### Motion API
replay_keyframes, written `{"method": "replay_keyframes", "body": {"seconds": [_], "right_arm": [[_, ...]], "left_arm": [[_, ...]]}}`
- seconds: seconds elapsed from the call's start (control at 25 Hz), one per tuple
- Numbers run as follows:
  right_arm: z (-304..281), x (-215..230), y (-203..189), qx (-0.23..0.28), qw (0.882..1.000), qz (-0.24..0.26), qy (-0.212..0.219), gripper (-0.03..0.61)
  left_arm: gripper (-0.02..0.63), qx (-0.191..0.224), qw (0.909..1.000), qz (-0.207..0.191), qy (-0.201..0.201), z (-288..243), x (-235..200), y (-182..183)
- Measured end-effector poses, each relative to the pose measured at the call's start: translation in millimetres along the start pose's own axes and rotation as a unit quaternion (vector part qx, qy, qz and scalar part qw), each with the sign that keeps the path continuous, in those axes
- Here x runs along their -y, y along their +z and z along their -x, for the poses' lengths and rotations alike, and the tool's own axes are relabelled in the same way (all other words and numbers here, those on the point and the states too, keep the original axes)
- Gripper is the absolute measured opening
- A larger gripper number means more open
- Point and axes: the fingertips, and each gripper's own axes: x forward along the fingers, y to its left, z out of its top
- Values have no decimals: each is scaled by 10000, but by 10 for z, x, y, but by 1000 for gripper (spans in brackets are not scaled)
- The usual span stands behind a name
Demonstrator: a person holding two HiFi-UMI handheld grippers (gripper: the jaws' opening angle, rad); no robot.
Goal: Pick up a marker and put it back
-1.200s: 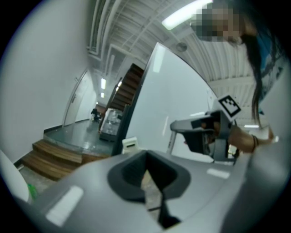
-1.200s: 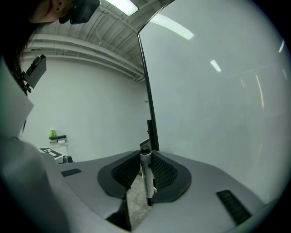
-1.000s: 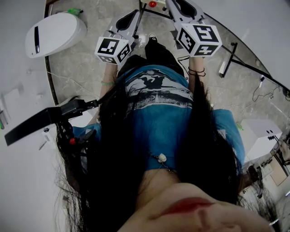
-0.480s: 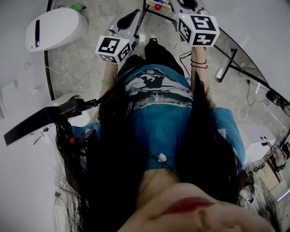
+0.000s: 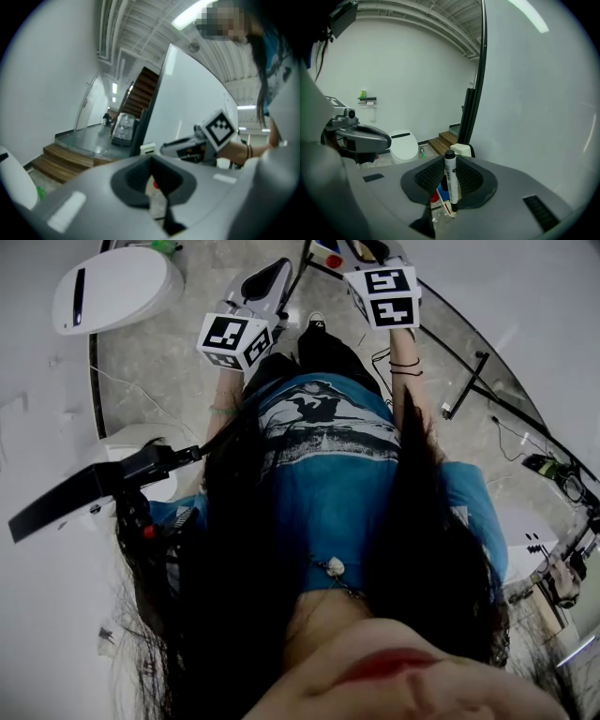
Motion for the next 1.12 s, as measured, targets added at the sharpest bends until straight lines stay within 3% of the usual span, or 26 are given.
{"method": "replay_keyframes", "body": {"seconds": [0.32, 0.92, 1.12], "right_arm": [[-187, -180, -62, -8, 9980, -416, 467, 83], [-318, -319, -129, -98, 9983, -201, 533, 86], [-285, -308, -127, -38, 9979, -339, 549, 86]], "left_arm": [[0, 10, 9999, 16, 107, 3, -64, 27], [0, -5, 9998, 16, 185, 34, -118, 14], [0, -37, 9999, 29, 158, 25, -98, -11]]}}
